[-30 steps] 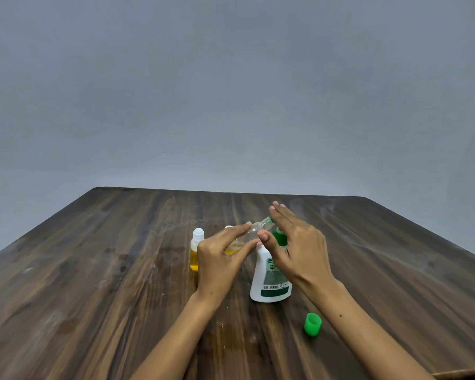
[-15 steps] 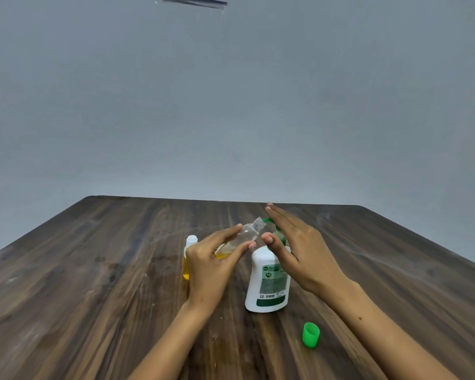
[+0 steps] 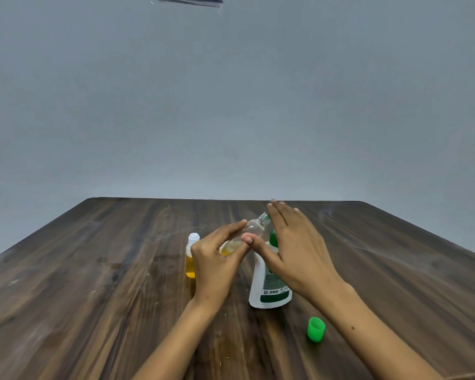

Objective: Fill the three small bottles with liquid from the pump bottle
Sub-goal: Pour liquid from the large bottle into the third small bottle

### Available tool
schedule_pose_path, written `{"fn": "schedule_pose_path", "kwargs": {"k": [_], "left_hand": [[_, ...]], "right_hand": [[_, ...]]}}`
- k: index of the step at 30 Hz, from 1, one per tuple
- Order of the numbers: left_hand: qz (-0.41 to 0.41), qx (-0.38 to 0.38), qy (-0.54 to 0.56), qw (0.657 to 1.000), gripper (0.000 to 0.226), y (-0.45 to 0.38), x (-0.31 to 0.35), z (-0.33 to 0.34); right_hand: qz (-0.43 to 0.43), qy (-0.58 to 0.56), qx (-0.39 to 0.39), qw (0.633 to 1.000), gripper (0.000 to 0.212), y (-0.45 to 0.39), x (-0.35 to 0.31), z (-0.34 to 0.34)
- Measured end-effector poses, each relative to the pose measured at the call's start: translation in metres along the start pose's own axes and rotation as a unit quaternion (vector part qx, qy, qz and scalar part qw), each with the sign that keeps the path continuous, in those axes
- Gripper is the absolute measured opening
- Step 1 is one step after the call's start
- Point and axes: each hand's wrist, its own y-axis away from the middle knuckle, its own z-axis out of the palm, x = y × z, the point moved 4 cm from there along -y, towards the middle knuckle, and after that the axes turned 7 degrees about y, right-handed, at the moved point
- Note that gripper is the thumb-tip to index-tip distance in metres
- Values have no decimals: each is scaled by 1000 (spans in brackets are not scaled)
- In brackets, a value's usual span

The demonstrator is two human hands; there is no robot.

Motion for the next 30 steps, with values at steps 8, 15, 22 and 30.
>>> {"fn": "schedule_pose_path", "kwargs": {"k": [8,15,22,30], "left_hand": [[-32,8,12,999,34,3,-2,-1],[-96,7,40,995,32,3,-10,-1],[-169,-40,85,981,39,1,-17,3],[-179,-67,88,978,34,-3,-17,2]], "right_hand": [[-3,-85,16,996,109,5,8,2],[12,-81,46,996,101,5,5,11],[6,-130,51,990,105,2,12,8],[3,-128,58,990,101,0,12,11]]}}
